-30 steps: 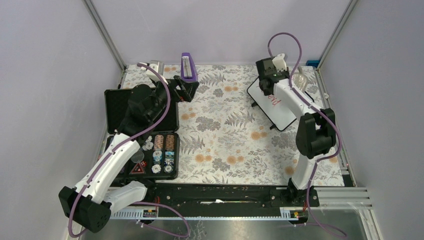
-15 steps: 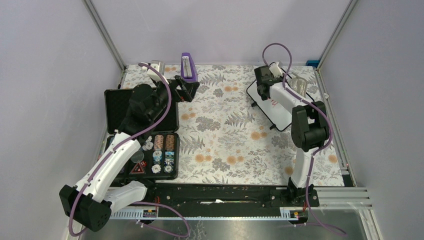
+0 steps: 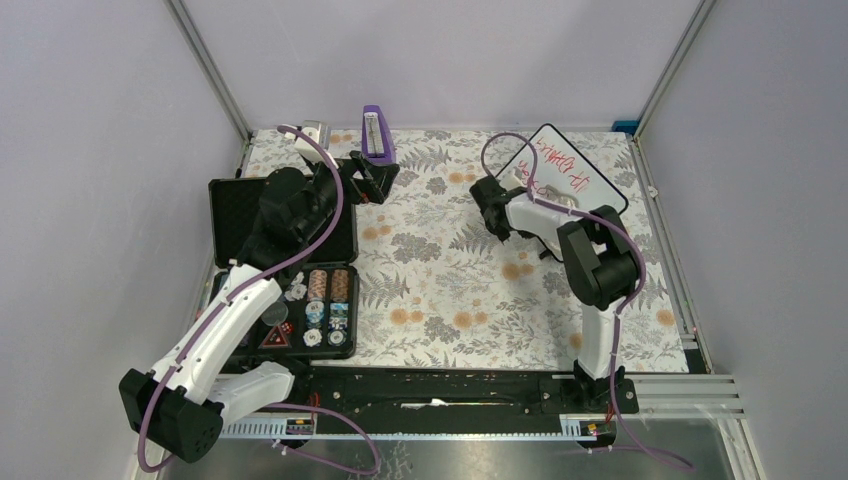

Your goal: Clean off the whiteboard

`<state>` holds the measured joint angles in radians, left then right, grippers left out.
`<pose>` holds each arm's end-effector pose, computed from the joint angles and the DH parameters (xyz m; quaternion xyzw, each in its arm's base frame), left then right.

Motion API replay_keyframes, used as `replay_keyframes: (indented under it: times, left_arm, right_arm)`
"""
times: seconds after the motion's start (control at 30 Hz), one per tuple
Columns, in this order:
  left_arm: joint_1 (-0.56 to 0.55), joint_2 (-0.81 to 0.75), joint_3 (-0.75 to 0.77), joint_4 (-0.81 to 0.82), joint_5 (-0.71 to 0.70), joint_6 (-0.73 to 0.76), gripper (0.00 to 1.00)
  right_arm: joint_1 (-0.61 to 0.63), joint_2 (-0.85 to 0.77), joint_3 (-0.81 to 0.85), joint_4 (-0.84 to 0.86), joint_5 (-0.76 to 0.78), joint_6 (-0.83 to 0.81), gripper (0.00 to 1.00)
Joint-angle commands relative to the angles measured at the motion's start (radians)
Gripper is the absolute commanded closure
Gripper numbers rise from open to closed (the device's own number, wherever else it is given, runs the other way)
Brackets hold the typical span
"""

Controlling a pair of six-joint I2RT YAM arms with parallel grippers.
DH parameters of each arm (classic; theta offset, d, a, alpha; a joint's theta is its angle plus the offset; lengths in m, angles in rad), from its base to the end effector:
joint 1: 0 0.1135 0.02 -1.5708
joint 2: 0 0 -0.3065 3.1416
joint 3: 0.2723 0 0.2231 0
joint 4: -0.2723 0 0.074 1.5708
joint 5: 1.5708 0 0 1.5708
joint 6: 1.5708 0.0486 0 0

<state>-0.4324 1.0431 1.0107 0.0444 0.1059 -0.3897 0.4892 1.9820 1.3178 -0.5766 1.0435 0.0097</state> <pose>0.1837 -0.0904 0.4328 0.0526 0.7009 -0.3179 0.6363 0.3557 0.1418 0.2161 -0.1235 0.8502 -0.4413 0.2594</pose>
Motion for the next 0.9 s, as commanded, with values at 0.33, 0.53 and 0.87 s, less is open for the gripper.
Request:
replay_keyframes:
  times: [0.33, 0.53, 0.87]
  left_arm:
    - [0.003, -0.003, 0.022, 0.044, 0.012, 0.0, 0.01]
    - [-0.002, 0.011, 0.02, 0.048, 0.021, -0.003, 0.01]
    - [-0.003, 0.008, 0.02, 0.045, 0.011, 0.004, 0.01]
  right_arm:
    - [-0.155, 0.026, 0.396, 0.238, 0.184, -0.376, 1.0]
    - [-0.156, 0.08, 0.287, 0.463, 0.136, -0.532, 1.0]
    - [-0.135, 0.044, 0.128, 0.246, -0.09, -0.272, 1.0]
